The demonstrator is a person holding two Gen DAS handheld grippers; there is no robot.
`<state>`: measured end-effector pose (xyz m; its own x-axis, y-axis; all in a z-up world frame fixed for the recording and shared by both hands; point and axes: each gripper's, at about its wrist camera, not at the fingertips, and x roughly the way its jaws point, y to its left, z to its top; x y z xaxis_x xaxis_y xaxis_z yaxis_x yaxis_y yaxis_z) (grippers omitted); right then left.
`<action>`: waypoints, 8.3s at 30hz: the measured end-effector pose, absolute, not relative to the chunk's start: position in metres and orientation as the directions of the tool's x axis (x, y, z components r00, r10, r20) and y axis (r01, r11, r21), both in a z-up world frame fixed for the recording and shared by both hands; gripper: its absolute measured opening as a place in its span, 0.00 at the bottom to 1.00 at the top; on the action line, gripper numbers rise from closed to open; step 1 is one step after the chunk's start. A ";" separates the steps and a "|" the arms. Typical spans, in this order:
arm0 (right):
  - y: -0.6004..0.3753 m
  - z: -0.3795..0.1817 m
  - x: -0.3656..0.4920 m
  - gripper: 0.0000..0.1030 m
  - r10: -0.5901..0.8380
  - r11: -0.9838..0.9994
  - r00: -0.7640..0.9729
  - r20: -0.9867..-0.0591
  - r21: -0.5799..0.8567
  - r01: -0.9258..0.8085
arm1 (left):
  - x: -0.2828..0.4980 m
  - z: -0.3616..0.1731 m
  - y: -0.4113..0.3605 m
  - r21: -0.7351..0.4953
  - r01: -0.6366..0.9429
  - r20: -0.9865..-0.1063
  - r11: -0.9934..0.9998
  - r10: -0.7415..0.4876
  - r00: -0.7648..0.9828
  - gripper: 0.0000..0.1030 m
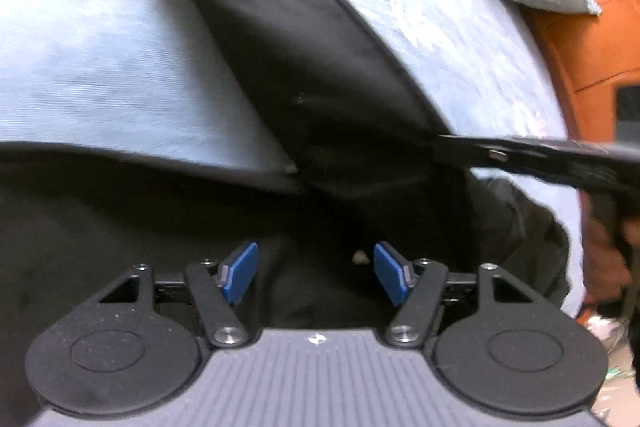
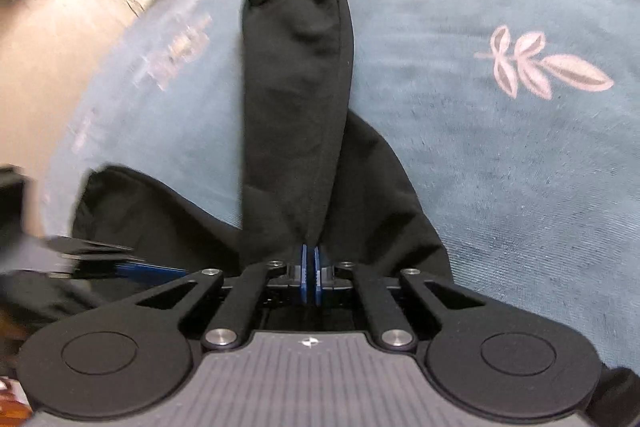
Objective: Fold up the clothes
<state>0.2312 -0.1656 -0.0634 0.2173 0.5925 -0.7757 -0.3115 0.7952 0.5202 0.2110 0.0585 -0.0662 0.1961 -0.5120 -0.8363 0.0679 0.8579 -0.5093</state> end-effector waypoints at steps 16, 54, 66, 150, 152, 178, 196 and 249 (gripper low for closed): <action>-0.183 -0.022 0.218 0.14 0.600 0.787 0.240 -0.763 0.509 -0.348 | 0.240 -0.080 0.059 -0.621 0.024 -0.753 0.783 -0.605 0.259 0.67; -0.119 -0.051 0.162 0.07 0.719 0.608 0.082 -0.690 0.567 -0.556 | 0.243 -0.066 0.022 -0.436 -0.041 -0.898 0.899 -0.431 0.093 0.67; -0.134 -0.047 0.169 0.12 0.772 0.551 0.042 -0.634 0.636 -0.540 | 0.259 -0.080 0.022 -0.411 -0.015 -0.898 0.912 -0.402 0.180 0.09; -0.252 -0.047 0.209 0.46 0.309 0.894 0.334 -0.890 0.153 -0.420 | 0.163 0.012 0.095 -0.048 0.113 -0.915 0.992 -0.089 0.393 0.62; -0.252 -0.047 0.207 0.46 0.316 0.898 0.335 -0.888 0.166 -0.408 | 0.186 0.009 0.060 -0.013 0.283 -0.889 0.959 -0.140 0.435 0.62; -0.276 -0.084 0.170 0.47 0.333 0.907 0.242 -0.911 0.239 -0.347 | 0.202 -0.093 -0.156 0.407 0.912 -0.779 -0.041 -0.538 0.324 0.68; -0.306 -0.062 0.164 0.48 0.387 0.912 0.318 -0.865 0.309 -0.269 | 0.295 -0.060 -0.098 -0.420 0.655 -0.752 0.628 -0.645 0.136 0.67; -0.308 -0.066 0.157 0.52 0.392 0.912 0.284 -0.875 0.328 -0.247 | 0.292 -0.096 -0.040 -0.487 0.560 -0.841 0.670 -0.533 -0.092 0.37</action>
<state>0.1573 -0.3079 -0.0662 0.2841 0.3920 -0.8750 -0.2473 0.9117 0.3281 0.2924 -0.0404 -0.0955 -0.0922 -0.5334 -0.8408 0.5601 0.6704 -0.4867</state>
